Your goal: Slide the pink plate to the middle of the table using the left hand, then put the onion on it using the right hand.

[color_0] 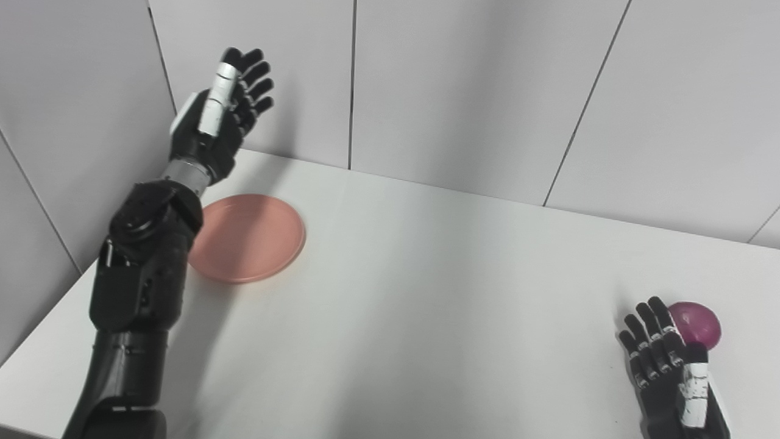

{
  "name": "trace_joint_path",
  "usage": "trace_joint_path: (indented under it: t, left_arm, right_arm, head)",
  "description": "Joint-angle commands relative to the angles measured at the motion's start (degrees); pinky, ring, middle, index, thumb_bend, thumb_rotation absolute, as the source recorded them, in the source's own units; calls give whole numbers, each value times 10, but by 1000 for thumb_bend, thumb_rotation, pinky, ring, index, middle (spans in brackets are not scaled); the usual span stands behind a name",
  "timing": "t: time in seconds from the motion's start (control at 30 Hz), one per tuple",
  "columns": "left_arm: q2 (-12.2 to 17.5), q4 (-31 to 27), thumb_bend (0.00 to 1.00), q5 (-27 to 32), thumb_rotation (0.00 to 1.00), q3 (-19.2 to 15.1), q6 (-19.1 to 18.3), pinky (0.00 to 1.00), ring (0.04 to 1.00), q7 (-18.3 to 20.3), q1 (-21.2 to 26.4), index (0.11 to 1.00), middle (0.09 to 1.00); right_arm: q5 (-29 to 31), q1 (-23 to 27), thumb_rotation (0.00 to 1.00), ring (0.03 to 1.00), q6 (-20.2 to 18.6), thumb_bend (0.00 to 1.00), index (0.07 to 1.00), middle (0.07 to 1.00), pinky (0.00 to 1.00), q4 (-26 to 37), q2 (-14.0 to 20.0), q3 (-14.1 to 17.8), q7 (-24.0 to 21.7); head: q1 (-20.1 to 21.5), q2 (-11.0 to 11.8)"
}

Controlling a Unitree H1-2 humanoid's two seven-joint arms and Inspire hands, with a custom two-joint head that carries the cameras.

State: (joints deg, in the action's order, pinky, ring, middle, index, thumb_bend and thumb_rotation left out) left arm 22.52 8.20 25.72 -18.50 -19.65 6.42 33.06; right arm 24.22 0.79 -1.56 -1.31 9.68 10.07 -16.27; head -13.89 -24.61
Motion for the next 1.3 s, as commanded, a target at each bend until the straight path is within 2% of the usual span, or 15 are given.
trace_joint_path:
  t: [0.0, 0.07, 0.27, 0.4, 0.6, 0.63, 0.8, 0.87, 0.93, 1.1, 1.17, 1.27]
  left_arm:
    - [31, 30, 944, -13, 770, -5, 64, 988, 960, 22, 44, 884, 939]
    - [49, 82, 982, -29, 779, -4, 99, 931, 932, 30, 56, 865, 911]
    - [84, 202, 992, -55, 792, -10, 182, 923, 921, 42, 68, 883, 893]
    - [94, 250, 969, -65, 817, -13, 212, 942, 916, 37, 65, 906, 900]
    - [86, 299, 908, -67, 817, -20, 239, 932, 918, 33, 56, 919, 910]
    - [84, 306, 907, -68, 809, -20, 244, 929, 912, 30, 55, 905, 889]
    - [81, 365, 870, -74, 838, -17, 285, 946, 919, 38, 51, 913, 901]
    - [81, 393, 891, -69, 812, -18, 301, 924, 908, 48, 51, 905, 895]
    - [80, 426, 947, -68, 787, -17, 312, 856, 870, 53, 51, 877, 858]
    - [76, 499, 955, -60, 771, -19, 348, 835, 853, 79, 50, 870, 853]
    - [71, 512, 969, -60, 761, -19, 356, 816, 844, 78, 47, 851, 838]
    - [64, 517, 937, -59, 770, -20, 365, 811, 839, 75, 40, 853, 837]
  right_arm:
    - [6, -28, 823, 992, 21, 850, 991, 987, 1000, -58, -21, -5, -10]
    - [5, -27, 822, 992, 20, 856, 991, 989, 1000, -59, -21, -5, -10]
    - [4, -27, 815, 991, 22, 857, 997, 988, 1000, -63, -20, -4, -13]
    - [3, -27, 812, 989, 21, 863, 994, 984, 1000, -62, -20, -4, -13]
    - [4, -26, 794, 981, 19, 888, 981, 978, 1000, -63, -22, -2, -11]
    - [4, -26, 794, 980, 19, 891, 979, 979, 1000, -63, -22, -2, -12]
    - [4, -27, 800, 978, 19, 884, 979, 978, 1000, -62, -22, -2, -13]
    - [4, -27, 802, 980, 19, 876, 981, 979, 1000, -60, -22, -2, -13]
    - [3, -28, 807, 978, 18, 867, 976, 974, 1000, -56, -22, -3, -11]
    - [3, -33, 821, 982, 10, 852, 980, 978, 1000, -43, -20, -4, -9]
    - [4, -34, 824, 978, 8, 847, 980, 976, 1000, -40, -20, -3, -8]
    - [3, -37, 832, 979, 5, 834, 980, 979, 1000, -34, -18, -3, -7]
  head:
    - [0, 1]
    - [-1, 2]
    - [-1, 2]
    - [0, 1]
    - [0, 0]
    - [0, 0]
    - [1, -2]
    - [2, -3]
    - [2, -3]
    - [5, -10]
    - [4, -13]
    - [2, -14]
